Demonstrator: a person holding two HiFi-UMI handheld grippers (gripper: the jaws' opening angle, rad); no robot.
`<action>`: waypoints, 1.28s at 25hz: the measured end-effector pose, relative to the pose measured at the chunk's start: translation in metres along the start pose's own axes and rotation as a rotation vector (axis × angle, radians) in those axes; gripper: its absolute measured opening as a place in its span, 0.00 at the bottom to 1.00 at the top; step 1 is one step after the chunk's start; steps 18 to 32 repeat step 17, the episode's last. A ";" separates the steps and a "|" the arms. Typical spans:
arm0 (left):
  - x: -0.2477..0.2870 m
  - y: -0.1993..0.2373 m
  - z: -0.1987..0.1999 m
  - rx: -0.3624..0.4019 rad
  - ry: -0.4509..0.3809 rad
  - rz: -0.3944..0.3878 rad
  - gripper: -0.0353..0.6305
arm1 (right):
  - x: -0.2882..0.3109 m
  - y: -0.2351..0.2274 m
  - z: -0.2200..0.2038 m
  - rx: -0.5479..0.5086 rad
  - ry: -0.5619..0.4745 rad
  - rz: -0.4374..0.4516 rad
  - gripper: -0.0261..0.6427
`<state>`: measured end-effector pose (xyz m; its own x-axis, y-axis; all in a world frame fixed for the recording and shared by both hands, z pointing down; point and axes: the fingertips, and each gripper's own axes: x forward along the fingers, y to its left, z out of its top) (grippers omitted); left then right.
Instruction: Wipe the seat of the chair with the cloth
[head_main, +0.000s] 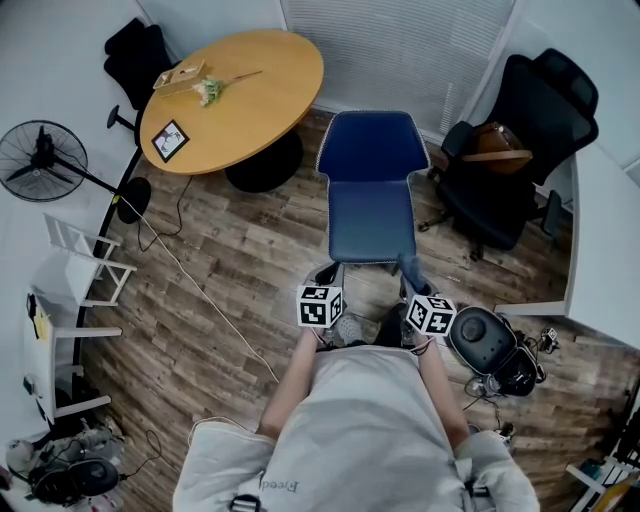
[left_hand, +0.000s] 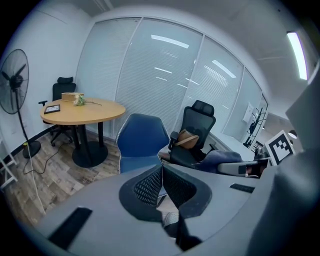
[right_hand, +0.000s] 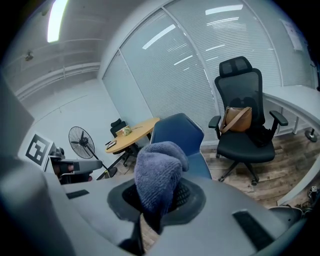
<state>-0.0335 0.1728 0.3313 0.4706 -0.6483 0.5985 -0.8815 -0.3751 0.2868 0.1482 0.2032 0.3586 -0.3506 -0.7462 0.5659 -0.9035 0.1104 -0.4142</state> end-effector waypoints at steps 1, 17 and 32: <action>-0.001 0.000 0.000 -0.003 -0.002 0.000 0.09 | 0.000 0.001 0.000 -0.002 0.000 0.001 0.12; 0.000 -0.005 0.003 -0.049 -0.017 -0.023 0.09 | -0.005 0.000 0.001 -0.038 -0.006 -0.001 0.12; 0.000 -0.005 0.003 -0.049 -0.017 -0.023 0.09 | -0.005 0.000 0.001 -0.038 -0.006 -0.001 0.12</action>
